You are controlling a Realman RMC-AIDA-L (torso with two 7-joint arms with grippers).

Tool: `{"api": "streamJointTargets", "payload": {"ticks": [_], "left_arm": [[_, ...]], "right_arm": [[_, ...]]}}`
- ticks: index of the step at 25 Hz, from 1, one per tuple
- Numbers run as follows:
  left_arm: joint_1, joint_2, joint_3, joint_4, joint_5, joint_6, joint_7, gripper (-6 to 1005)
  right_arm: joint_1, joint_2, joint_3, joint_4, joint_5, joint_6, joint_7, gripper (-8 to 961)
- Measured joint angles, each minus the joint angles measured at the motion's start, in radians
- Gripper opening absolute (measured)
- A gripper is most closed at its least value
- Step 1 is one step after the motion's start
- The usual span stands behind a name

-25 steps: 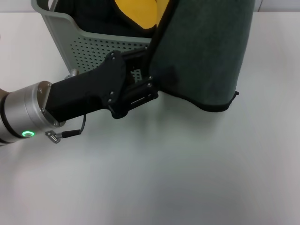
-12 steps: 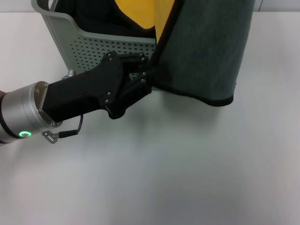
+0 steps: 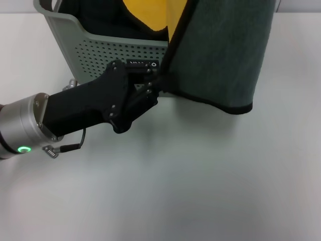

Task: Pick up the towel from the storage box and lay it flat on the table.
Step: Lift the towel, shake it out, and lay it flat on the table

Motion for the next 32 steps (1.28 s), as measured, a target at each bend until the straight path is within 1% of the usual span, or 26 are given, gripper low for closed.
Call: {"api": "streamJointTargets", "payload": {"ticks": [7, 9, 12, 13, 15, 17, 18, 20, 22, 23, 25, 27, 29, 31, 32], "left_arm": [[0.007, -0.001, -0.006, 0.0, -0.009, 0.001, 0.016, 73], [0.008, -0.003, -0.006, 0.0, -0.014, 0.001, 0.015, 62], [0.01, -0.003, -0.017, 0.0, -0.027, 0.002, 0.001, 46], [0.013, 0.0, -0.029, 0.0, -0.032, 0.002, -0.013, 40], [0.025, 0.012, -0.059, 0.003, -0.036, 0.008, -0.054, 29], [0.041, 0.033, -0.084, 0.01, -0.037, 0.03, -0.09, 18], [0.052, 0.043, -0.092, 0.011, -0.04, 0.051, -0.098, 12], [0.081, 0.062, -0.115, 0.014, -0.049, 0.096, -0.104, 12], [0.115, 0.071, -0.14, 0.032, -0.055, 0.116, -0.107, 12], [0.133, 0.074, -0.149, 0.049, -0.056, 0.119, -0.114, 12], [0.177, 0.079, -0.157, 0.104, -0.06, 0.121, -0.144, 13], [0.206, 0.082, -0.155, 0.159, -0.063, 0.123, -0.177, 13], [0.224, 0.081, -0.147, 0.211, -0.061, 0.126, -0.209, 13], [0.23, 0.076, -0.122, 0.248, -0.061, 0.129, -0.244, 13], [0.231, 0.074, -0.108, 0.258, -0.063, 0.13, -0.256, 13]], "right_arm": [[-0.002, 0.005, 0.0, -0.001, 0.0, -0.003, 0.0, 42], [-0.004, 0.012, -0.001, -0.003, 0.0, -0.004, 0.001, 42], [-0.022, 0.039, 0.0, -0.02, 0.002, 0.006, 0.007, 43], [-0.039, 0.054, 0.0, -0.034, 0.002, 0.014, 0.014, 43], [-0.082, 0.093, -0.001, -0.079, -0.004, 0.047, 0.04, 43], [-0.156, 0.142, -0.012, -0.157, -0.01, 0.085, 0.095, 44], [-0.178, 0.155, -0.012, -0.177, -0.01, 0.088, 0.109, 44], [-0.25, 0.199, -0.013, -0.235, -0.01, 0.093, 0.156, 44], [-0.323, 0.235, -0.012, -0.278, -0.01, 0.105, 0.206, 45], [-0.358, 0.248, -0.014, -0.291, -0.008, 0.108, 0.23, 45], [-0.413, 0.265, -0.016, -0.297, -0.001, 0.112, 0.291, 45], [-0.451, 0.279, -0.018, -0.293, 0.005, 0.104, 0.347, 46], [-0.49, 0.297, -0.022, -0.297, 0.014, 0.083, 0.389, 46], [-0.536, 0.324, -0.027, -0.324, 0.032, 0.061, 0.411, 46], [-0.568, 0.333, -0.033, -0.344, 0.051, 0.048, 0.424, 47]]}}
